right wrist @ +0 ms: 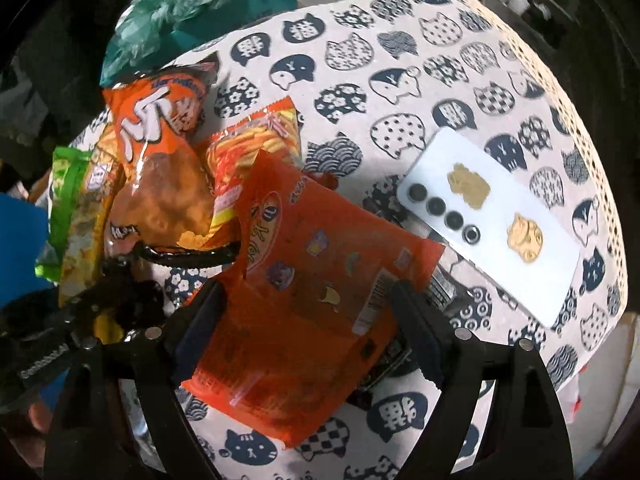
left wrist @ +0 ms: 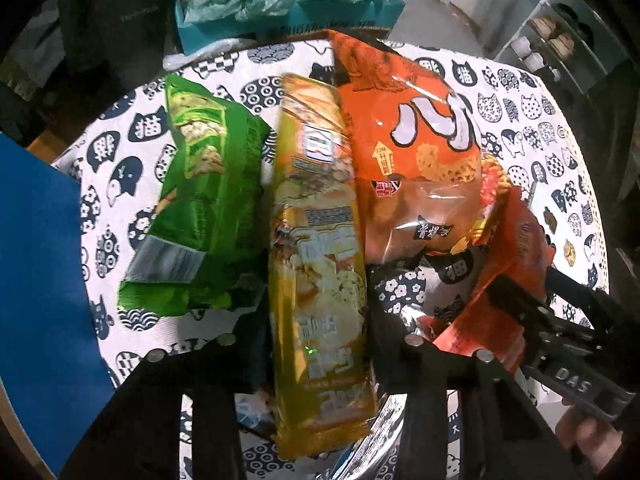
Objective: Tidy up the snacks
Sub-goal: 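Grasp the long yellow biscuit pack with the left tool while the right tool grasps the red-orange bag, then lift both held packs up from the pile, then carry both packs over the cardboard box and release them inside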
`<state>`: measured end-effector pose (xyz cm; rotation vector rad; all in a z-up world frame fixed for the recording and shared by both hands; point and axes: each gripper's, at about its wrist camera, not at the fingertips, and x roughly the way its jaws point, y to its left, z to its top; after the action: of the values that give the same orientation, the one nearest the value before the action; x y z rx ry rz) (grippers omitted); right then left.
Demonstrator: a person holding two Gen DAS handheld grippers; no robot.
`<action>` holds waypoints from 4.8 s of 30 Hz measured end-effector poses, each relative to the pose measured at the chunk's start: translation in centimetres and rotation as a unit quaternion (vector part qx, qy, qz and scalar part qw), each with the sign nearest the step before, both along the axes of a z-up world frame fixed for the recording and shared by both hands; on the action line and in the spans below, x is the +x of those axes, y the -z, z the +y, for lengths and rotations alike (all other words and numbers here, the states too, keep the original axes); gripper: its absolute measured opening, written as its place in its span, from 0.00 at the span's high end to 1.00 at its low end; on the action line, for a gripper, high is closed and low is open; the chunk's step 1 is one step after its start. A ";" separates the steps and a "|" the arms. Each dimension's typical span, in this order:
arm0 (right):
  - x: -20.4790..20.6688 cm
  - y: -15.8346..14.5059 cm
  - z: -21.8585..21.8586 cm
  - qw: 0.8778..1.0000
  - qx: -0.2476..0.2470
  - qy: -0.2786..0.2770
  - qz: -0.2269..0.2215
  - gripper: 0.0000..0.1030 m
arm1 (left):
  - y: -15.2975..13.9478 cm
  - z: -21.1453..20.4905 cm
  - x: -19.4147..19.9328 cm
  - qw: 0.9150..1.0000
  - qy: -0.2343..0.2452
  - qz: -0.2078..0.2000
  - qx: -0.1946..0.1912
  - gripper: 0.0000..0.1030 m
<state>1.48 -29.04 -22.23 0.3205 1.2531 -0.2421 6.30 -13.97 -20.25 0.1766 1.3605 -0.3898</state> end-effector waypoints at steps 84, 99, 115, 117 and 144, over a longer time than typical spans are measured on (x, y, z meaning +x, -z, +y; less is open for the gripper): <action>-3.1 -2.2 3.9 0.994 0.019 -0.095 -0.049 0.80 | -5.8 5.6 -5.3 0.995 -0.008 -0.084 -0.052 0.69; -5.3 -9.5 5.9 0.985 -0.010 -0.130 -0.111 0.80 | -12.3 8.9 -8.2 0.983 -0.017 -0.166 -0.081 0.69; -2.9 -15.1 14.1 0.966 0.017 -0.205 -0.156 0.80 | -14.8 18.5 -7.6 0.971 -0.105 -0.197 -0.088 0.69; -2.3 -15.7 15.9 0.963 0.026 -0.219 -0.158 0.80 | -14.8 20.2 -7.3 0.969 -0.122 -0.197 -0.088 0.69; 3.6 -12.4 38.1 0.923 0.053 -0.367 -0.102 0.80 | -10.1 34.6 -6.6 0.945 -0.277 -0.165 -0.044 0.69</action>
<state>5.08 9.06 -9.81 -0.0489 1.1000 0.4954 -0.29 20.68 -10.20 -0.2089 1.0027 0.0558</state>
